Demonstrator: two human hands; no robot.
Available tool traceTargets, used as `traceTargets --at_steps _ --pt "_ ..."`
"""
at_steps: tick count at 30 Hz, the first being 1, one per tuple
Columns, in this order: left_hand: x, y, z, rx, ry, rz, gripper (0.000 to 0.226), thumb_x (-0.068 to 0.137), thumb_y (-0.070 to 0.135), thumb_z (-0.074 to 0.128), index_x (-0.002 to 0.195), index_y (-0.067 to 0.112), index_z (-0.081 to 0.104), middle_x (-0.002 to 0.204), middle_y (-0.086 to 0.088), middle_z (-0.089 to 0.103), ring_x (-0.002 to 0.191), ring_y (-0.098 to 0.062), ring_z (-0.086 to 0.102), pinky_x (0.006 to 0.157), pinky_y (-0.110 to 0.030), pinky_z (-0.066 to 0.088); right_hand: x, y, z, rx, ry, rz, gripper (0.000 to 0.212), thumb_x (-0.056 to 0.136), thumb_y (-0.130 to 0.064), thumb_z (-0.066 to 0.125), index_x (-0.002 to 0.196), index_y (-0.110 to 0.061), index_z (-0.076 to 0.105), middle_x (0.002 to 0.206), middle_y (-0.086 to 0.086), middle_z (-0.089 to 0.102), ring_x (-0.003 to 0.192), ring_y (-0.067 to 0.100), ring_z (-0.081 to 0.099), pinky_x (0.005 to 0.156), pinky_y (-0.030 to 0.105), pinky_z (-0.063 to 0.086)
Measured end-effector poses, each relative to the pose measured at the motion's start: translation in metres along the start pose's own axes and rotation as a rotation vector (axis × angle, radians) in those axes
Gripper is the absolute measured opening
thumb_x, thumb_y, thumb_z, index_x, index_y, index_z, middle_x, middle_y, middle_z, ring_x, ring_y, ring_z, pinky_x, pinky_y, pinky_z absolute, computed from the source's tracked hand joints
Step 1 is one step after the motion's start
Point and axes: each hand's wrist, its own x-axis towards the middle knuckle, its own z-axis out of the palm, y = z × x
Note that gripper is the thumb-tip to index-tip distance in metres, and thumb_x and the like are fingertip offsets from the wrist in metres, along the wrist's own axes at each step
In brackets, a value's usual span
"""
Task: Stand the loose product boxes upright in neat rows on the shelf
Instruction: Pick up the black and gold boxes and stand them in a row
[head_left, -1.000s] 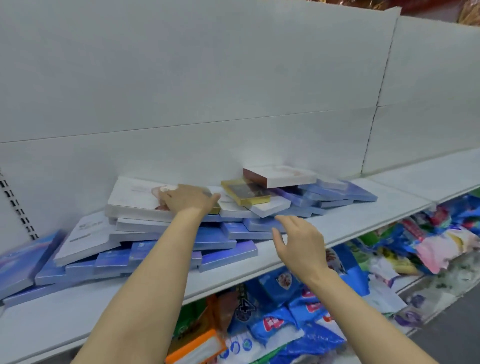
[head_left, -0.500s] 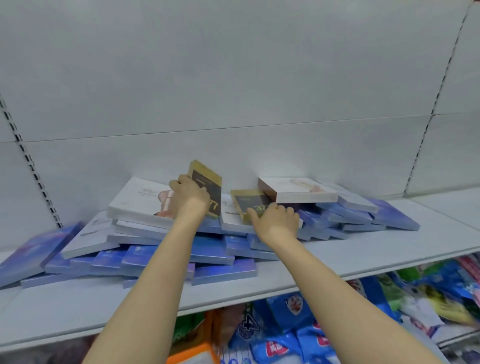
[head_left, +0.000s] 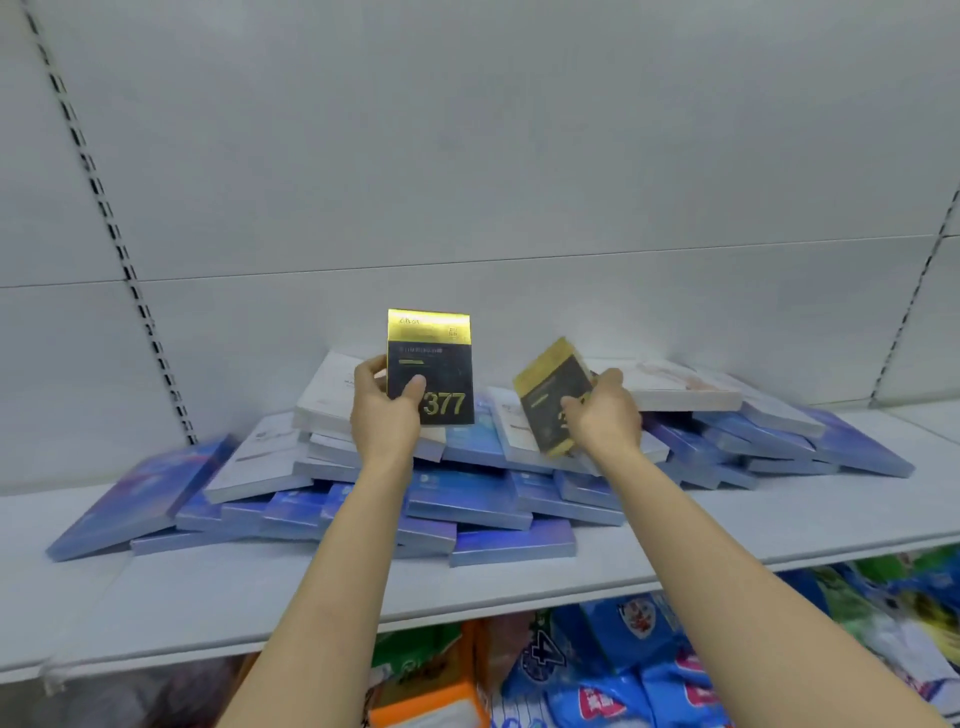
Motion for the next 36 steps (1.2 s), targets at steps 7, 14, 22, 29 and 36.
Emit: traceTargets --at_steps 7,14,22,29,36 --pt "-0.004 -0.013 -0.033 -0.295 -0.144 0.005 0.059 0.100 -0.001 0.048 0.138 0.045 0.044 0.122 0.001 0.067 0.114 -0.017 0.063 0.089 -0.035 0.057 -0.060 0.001 0.012 0.896 -0.125 0.025 0.029 0.095 -0.008 0.056 0.121 -0.019 0.049 0.107 0.006 0.067 0.094 0.024 0.067 0.084 0.046 0.057" --pt "-0.021 -0.014 -0.069 -0.358 -0.195 0.061 0.063 0.099 -0.002 0.050 0.144 0.042 0.043 0.131 0.002 0.063 0.100 -0.013 0.066 0.070 -0.021 0.054 -0.116 -0.007 0.023 1.071 -0.176 -0.029 0.034 0.096 -0.001 0.053 0.121 -0.024 0.053 0.106 0.008 0.071 0.092 0.025 0.067 0.072 0.038 0.059" --pt "-0.072 0.000 -0.136 -0.397 -0.136 0.101 0.065 0.097 -0.008 0.047 0.145 0.036 0.046 0.134 0.019 0.059 0.119 -0.008 0.061 0.085 -0.026 0.055 -0.182 -0.019 0.024 1.124 -0.232 -0.017 0.036 0.097 0.000 0.051 0.127 -0.020 0.049 0.114 0.008 0.067 0.096 0.026 0.065 0.072 0.042 0.058" --pt "-0.133 0.003 -0.202 -0.374 -0.091 0.091 0.064 0.099 -0.004 0.048 0.146 0.039 0.044 0.139 0.006 0.059 0.121 -0.014 0.061 0.084 -0.029 0.057 -0.262 -0.023 0.023 1.172 -0.296 -0.021 0.036 0.097 -0.001 0.052 0.125 -0.023 0.049 0.103 -0.004 0.070 0.092 0.017 0.067 0.071 0.035 0.056" --pt "-0.168 0.005 -0.267 -0.404 0.004 0.042 0.062 0.099 -0.003 0.049 0.141 0.043 0.048 0.134 0.005 0.063 0.119 -0.014 0.062 0.076 -0.022 0.056 -0.328 -0.039 0.032 1.183 -0.394 -0.003 0.036 0.096 -0.002 0.051 0.126 -0.022 0.050 0.109 0.003 0.071 0.104 0.033 0.064 0.091 0.053 0.053"
